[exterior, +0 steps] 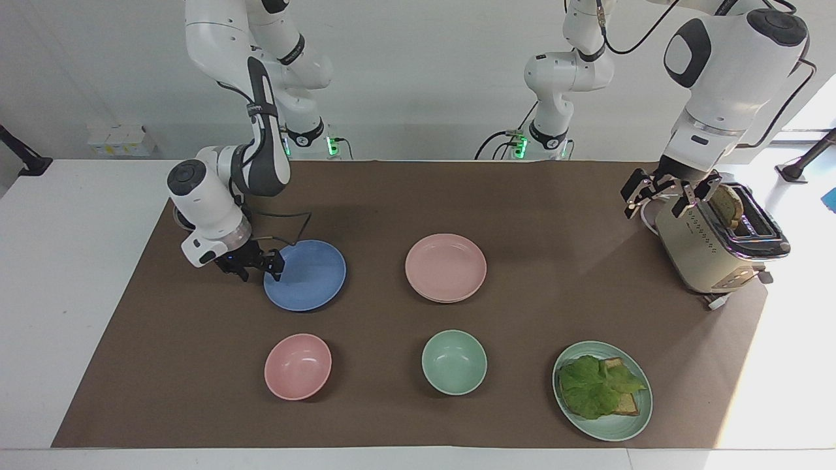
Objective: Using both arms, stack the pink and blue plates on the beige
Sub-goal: 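Reach the right gripper to the rim of the blue plate and grip, then carry the blue plate with the right gripper onto the pink plate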
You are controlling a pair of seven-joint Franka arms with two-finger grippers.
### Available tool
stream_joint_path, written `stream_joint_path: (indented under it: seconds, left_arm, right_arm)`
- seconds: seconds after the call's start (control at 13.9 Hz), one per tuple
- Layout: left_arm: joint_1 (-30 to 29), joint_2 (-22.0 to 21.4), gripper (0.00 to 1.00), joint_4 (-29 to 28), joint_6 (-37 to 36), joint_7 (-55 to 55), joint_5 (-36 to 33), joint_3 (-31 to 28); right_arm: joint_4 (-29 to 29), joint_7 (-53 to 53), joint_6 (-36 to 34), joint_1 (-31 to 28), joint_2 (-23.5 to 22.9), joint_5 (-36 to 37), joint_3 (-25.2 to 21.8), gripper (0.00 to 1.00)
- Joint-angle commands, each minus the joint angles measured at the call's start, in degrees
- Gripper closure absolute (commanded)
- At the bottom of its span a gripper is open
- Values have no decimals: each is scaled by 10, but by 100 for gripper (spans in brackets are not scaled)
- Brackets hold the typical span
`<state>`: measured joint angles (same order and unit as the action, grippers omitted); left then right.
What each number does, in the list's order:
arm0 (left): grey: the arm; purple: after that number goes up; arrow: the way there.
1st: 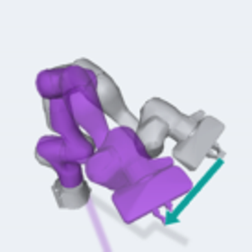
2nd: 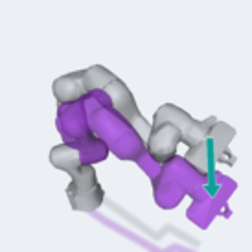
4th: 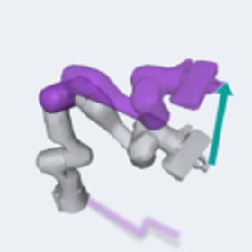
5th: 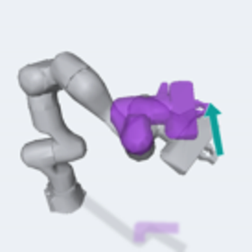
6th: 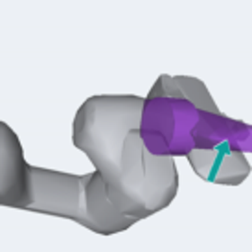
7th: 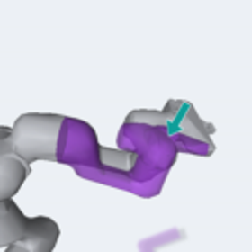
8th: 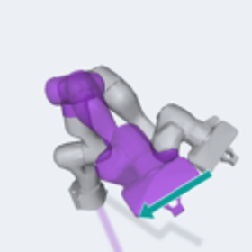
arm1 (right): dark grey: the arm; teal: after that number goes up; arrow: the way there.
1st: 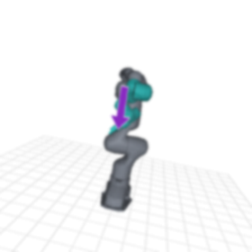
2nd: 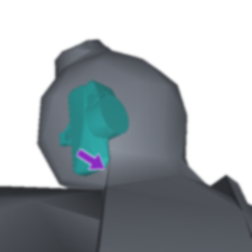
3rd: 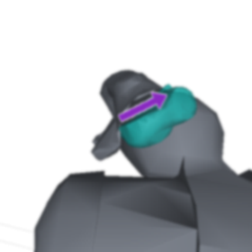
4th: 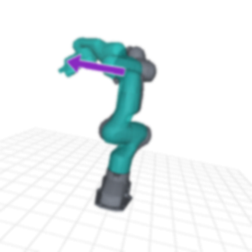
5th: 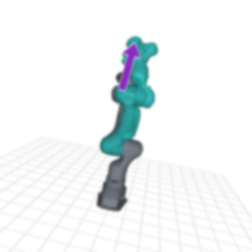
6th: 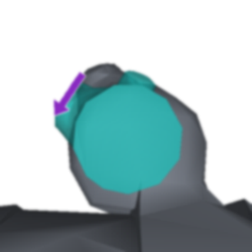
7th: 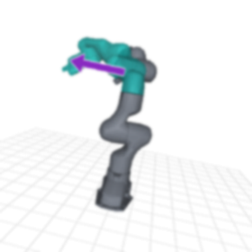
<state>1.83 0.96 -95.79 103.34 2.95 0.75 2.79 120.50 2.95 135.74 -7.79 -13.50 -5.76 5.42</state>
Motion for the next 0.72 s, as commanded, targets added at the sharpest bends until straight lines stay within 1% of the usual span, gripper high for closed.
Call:
stream_joint_path:
  seconds: [0.0, 0.07, 0.14, 0.22, 0.29, 0.5, 0.65]
  left_arm:
    - [-7, -3, 0, 3, -10, -5, -9, 4]
    - [-7, -3, 0, 2, -10, -5, -9, 4]
    - [-7, -3, 0, 2, -10, -4, -9, 4]
    - [-7, -3, 0, 2, -10, -5, -9, 4]
    - [-7, -3, 0, 2, -11, -4, -9, 4]
    - [-7, -3, 0, 3, -10, -5, -9, 4]
    - [-7, -3, 0, 3, -10, -5, -9, 4]
  right_arm:
    - [23, 40, 25, -2, 8, -39, 1, 48]
    - [23, 43, 25, -2, 8, -41, 1, 63]
    - [24, 44, 25, -3, 8, -42, 1, 81]
    - [24, 44, 24, -3, 8, -43, 1, 96]
    - [23, 45, 23, -3, 8, -51, 1, 100]
    - [21, 51, 16, -2, 18, -68, 2, 100]
    - [18, 50, -1, -1, 44, -68, 2, 100]
